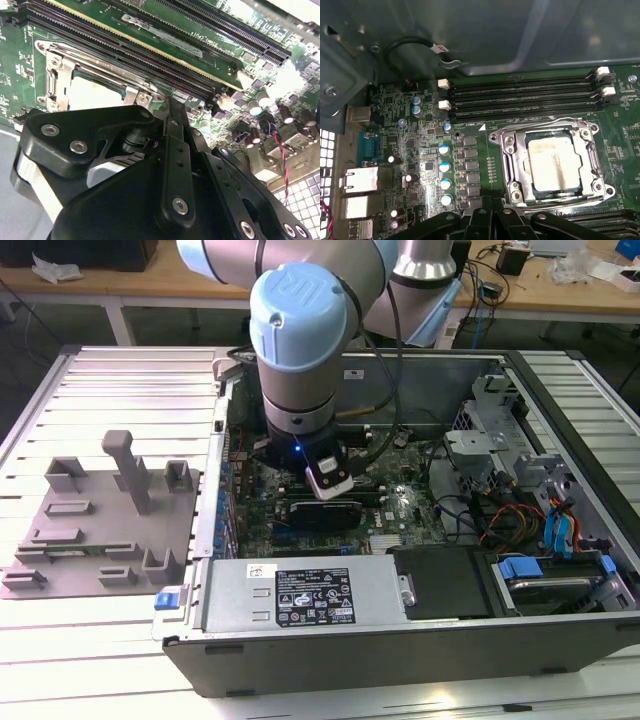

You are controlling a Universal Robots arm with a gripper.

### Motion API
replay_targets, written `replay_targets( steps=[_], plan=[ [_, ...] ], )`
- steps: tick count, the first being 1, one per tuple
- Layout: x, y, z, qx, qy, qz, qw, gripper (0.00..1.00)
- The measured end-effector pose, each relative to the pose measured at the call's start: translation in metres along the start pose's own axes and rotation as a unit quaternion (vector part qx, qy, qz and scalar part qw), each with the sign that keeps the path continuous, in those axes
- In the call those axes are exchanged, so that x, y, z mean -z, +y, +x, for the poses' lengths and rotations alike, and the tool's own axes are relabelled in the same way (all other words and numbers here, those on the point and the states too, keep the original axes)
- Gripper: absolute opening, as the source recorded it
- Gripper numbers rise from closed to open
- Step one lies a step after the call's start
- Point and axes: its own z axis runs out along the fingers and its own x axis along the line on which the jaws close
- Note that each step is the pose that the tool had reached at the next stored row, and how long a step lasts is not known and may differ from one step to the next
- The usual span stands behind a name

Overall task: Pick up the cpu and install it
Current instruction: 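Install the second cpu locking lever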

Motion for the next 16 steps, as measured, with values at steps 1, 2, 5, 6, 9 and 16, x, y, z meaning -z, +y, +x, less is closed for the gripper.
replay_targets(
  steps=[1,2,5,6,9,16],
  plan=[
    [-0.0001,0.0003,-0.0002,-0.001,-0.0002,0.0,1.0,0.11],
    [-0.0003,0.0008,-0.0006,-0.001,-0.0004,0.0,1.0,0.11],
    [-0.0006,0.0012,-0.0025,-0.004,-0.0011,0.0001,1.0,0.11],
    [-0.0006,0.0012,-0.0029,-0.004,-0.0012,0.0001,1.0,0.11],
    [-0.0008,0.0013,-0.0043,-0.007,-0.002,0.0002,1.0,0.11],
    [-0.001,0.0015,-0.0061,-0.01,-0.0027,0.0003,0.9999,0.11]
  ],
)
